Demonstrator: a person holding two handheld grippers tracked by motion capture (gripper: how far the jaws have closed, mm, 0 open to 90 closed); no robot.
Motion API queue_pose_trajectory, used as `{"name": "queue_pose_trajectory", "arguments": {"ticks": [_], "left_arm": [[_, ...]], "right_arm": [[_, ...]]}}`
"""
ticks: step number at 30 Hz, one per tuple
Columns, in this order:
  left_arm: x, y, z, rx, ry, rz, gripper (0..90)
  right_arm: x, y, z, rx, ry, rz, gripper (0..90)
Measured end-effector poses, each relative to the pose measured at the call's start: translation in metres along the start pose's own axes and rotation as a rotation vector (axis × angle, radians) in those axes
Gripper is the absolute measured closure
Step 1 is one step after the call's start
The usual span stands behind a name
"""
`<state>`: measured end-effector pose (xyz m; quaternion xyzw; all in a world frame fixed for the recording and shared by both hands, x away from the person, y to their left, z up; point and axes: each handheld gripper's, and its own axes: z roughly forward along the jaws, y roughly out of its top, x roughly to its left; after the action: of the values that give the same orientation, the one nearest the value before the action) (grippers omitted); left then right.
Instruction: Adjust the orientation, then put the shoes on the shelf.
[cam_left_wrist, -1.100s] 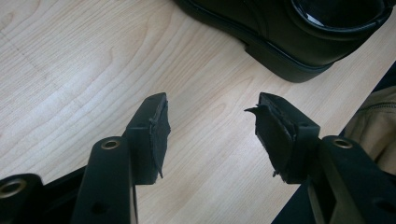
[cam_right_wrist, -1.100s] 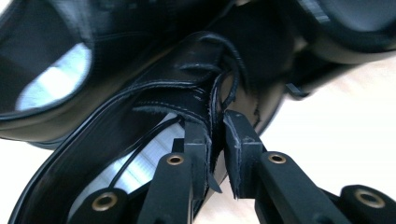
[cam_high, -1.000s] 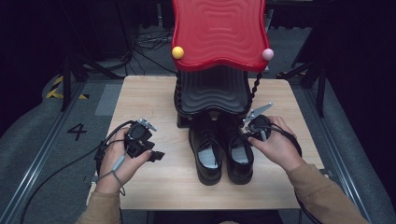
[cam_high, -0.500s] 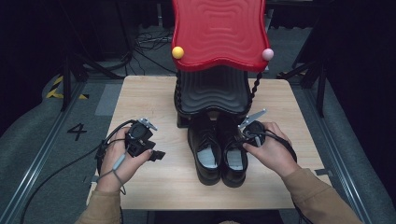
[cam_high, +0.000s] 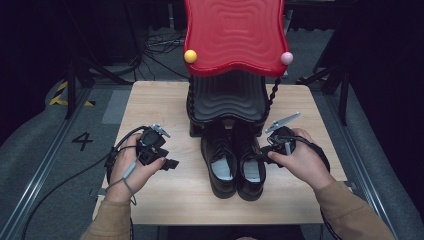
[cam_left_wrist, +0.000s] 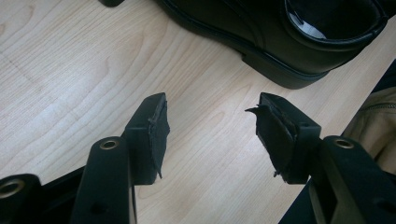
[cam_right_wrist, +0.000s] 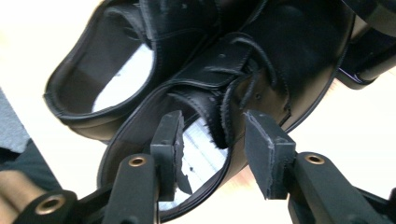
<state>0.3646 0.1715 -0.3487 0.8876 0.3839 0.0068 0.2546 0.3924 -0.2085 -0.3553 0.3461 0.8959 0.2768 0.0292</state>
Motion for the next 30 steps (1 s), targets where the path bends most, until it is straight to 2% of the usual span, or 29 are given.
{"name": "queue_pose_trajectory", "arguments": {"ticks": [7,15,17,19,30], "left_arm": [[-0.001,0.000,0.000,-0.002,0.001,-0.004,44.5],[0.000,-0.002,-0.002,-0.004,0.003,-0.010,44.5],[0.000,-0.004,-0.002,0.000,0.005,-0.006,44.5],[0.000,-0.005,-0.002,-0.001,0.005,-0.014,44.5],[0.001,-0.009,-0.004,0.001,0.009,-0.018,44.5]], "right_arm": [[0.013,0.001,-0.013,0.018,0.046,0.008,56.5],[0.028,0.007,-0.011,0.034,0.073,0.020,52.3],[0.033,0.010,-0.005,0.036,0.099,0.045,48.5],[0.037,0.012,0.001,0.057,0.104,0.052,48.5],[0.046,0.018,0.029,0.126,0.102,0.113,44.8]]}}
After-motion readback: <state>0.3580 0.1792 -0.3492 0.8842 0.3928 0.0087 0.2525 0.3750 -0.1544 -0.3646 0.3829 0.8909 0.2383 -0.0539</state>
